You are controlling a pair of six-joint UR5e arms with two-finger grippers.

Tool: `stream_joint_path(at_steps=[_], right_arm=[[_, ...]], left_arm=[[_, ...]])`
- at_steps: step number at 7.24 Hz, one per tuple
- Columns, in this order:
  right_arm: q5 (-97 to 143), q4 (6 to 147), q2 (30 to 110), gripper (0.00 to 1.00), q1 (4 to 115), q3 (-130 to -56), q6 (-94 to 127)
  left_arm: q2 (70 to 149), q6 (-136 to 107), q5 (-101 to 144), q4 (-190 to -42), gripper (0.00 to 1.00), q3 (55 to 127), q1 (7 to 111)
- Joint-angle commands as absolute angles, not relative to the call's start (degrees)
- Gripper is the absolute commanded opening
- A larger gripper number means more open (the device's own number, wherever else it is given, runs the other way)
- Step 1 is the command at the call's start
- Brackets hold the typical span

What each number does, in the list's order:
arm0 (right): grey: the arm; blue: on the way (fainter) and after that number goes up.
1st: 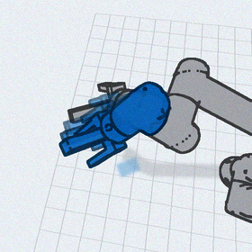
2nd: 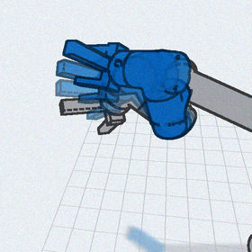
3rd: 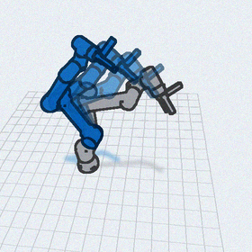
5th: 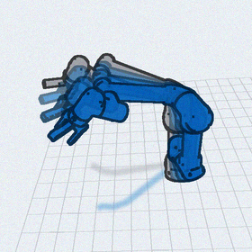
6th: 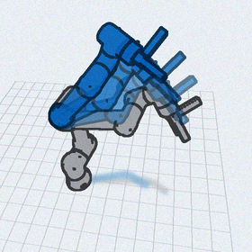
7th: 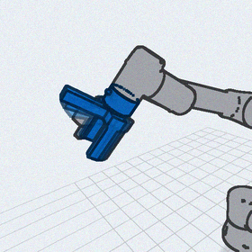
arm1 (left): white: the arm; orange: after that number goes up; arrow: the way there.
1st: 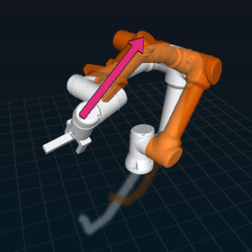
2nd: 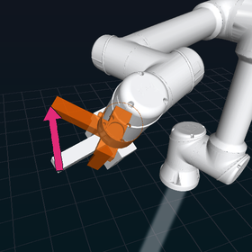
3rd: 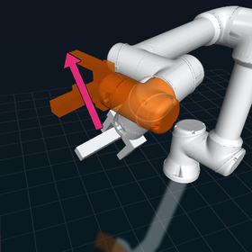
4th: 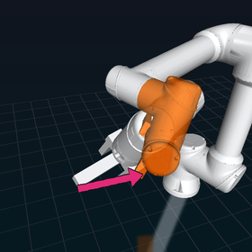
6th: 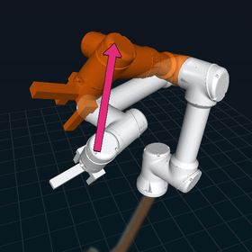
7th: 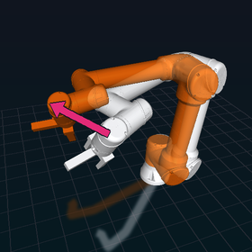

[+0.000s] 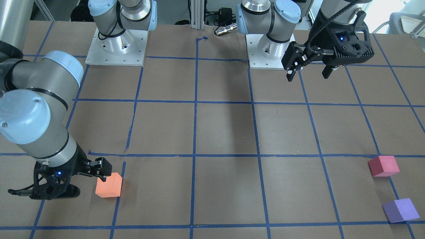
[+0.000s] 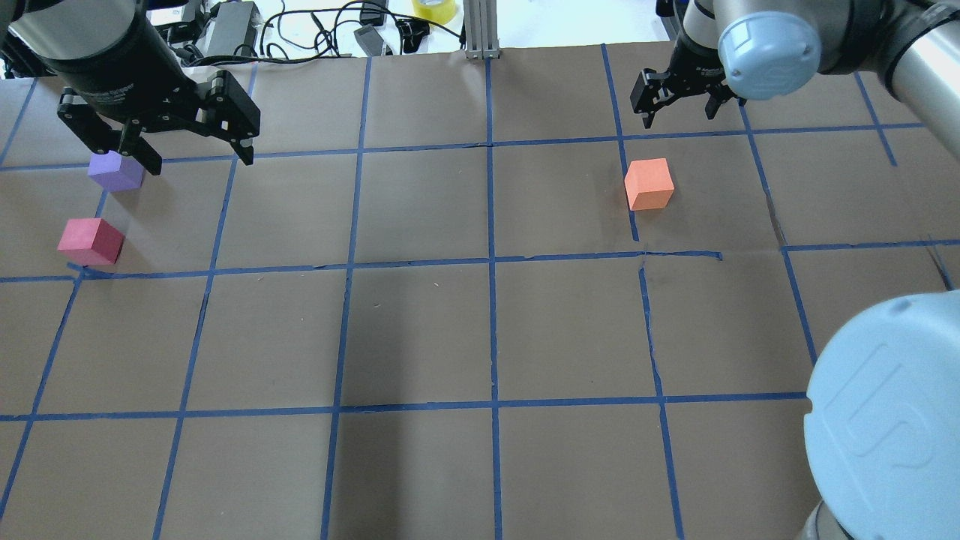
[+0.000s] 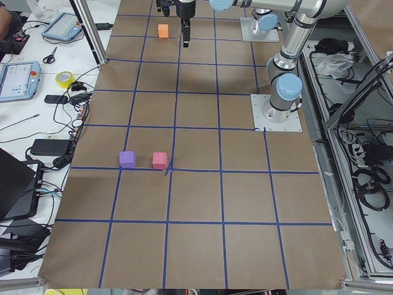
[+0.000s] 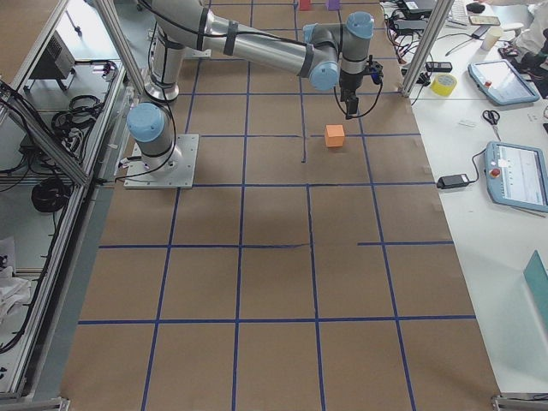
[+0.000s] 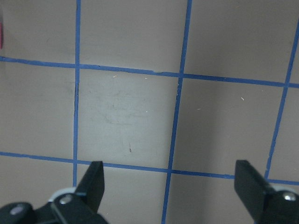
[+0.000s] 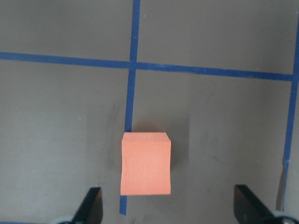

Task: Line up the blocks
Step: 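Lower the right gripper onto the orange cube and grasp it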

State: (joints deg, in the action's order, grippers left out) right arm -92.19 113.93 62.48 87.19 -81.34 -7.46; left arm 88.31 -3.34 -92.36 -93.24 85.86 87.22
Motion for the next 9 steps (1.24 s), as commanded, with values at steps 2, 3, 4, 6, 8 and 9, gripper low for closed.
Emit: stream_joint_path(at_steps=[2, 3, 4, 6, 8, 9], right_arm=[[-91.94, 118.21, 56.09, 1.00, 87.19, -82.35, -6.86], [-91.76, 118.21, 55.64, 1.00, 87.19, -82.27, -7.38], [-91.58, 118.04, 55.55, 1.00, 87.19, -82.35, -7.47], [-91.58, 117.94, 55.11, 1.00, 87.19, -85.14, -7.91], [-92.28, 122.57, 55.02, 0.76, 87.19, -87.27, -8.88], [-92.20, 123.74, 55.11, 0.24, 87.27, -87.19, -8.53]], left_arm=[[88.50, -3.25, -91.76, -93.16, 1.00, 85.78, 87.19], [88.59, -3.25, -91.67, -93.25, 1.00, 85.87, 87.19], [88.51, -3.25, -91.84, -93.25, 1.00, 85.87, 87.36], [88.86, -3.43, -91.85, -93.08, 1.00, 85.78, 87.89], [88.94, -3.69, -91.93, -92.64, 1.00, 85.52, 87.37], [89.38, -3.26, -90.89, -89.94, 1.00, 85.17, 87.19]])
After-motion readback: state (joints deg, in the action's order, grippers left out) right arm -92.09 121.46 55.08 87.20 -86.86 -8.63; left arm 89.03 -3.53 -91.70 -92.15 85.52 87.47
